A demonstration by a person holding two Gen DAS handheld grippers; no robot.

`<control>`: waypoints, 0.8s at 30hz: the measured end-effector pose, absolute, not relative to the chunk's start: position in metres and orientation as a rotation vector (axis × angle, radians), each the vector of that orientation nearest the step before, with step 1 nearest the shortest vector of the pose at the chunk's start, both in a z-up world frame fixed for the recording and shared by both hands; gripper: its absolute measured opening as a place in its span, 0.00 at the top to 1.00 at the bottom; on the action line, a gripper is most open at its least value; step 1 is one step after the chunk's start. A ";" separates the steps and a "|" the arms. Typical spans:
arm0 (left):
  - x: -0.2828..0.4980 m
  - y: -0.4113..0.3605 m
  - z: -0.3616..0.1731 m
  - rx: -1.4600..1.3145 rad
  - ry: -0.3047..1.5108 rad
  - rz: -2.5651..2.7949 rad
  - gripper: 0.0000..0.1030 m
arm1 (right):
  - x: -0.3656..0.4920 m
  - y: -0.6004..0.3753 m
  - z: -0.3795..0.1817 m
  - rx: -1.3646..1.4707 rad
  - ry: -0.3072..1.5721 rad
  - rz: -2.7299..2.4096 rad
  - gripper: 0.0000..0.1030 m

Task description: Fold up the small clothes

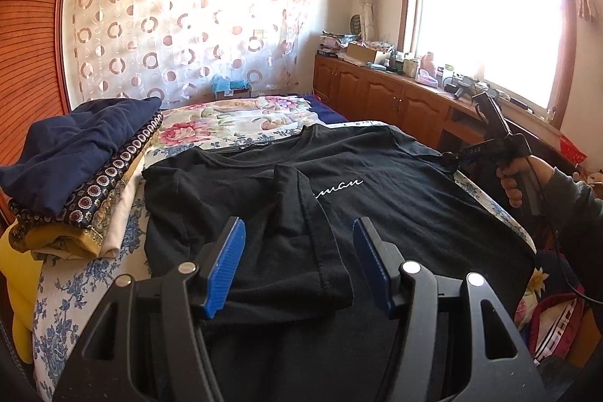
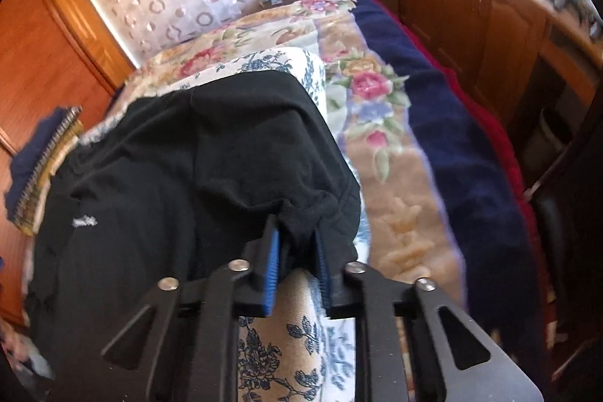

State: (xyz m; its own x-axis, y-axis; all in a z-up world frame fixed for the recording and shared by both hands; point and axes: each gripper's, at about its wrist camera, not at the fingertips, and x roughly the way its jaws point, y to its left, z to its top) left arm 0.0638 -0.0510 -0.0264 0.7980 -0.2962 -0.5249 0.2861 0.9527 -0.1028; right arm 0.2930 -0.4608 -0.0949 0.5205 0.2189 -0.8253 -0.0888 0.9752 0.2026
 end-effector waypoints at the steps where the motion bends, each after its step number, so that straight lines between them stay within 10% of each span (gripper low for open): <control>1: 0.063 -0.051 -0.027 -0.019 0.566 -0.312 0.42 | 0.293 -0.458 -0.092 0.116 0.998 0.179 0.91; 15: 0.057 -0.048 -0.031 -0.025 0.570 -0.302 0.42 | 0.247 -0.342 -0.022 -0.130 0.768 0.406 0.92; 19: 0.056 -0.049 -0.030 -0.016 0.569 -0.302 0.42 | 0.232 -0.318 -0.049 -0.192 0.831 0.463 0.53; 24: 0.055 -0.053 -0.031 -0.010 0.568 -0.307 0.42 | 0.226 -0.336 -0.060 -0.157 0.850 0.441 0.50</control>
State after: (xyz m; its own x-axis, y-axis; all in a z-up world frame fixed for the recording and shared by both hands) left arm 0.0548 -0.0525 -0.0313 0.7987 -0.2884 -0.5281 0.2830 0.9546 -0.0933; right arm 0.2257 -0.3357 -0.0604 0.5764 0.3138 -0.7545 -0.4368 0.8987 0.0400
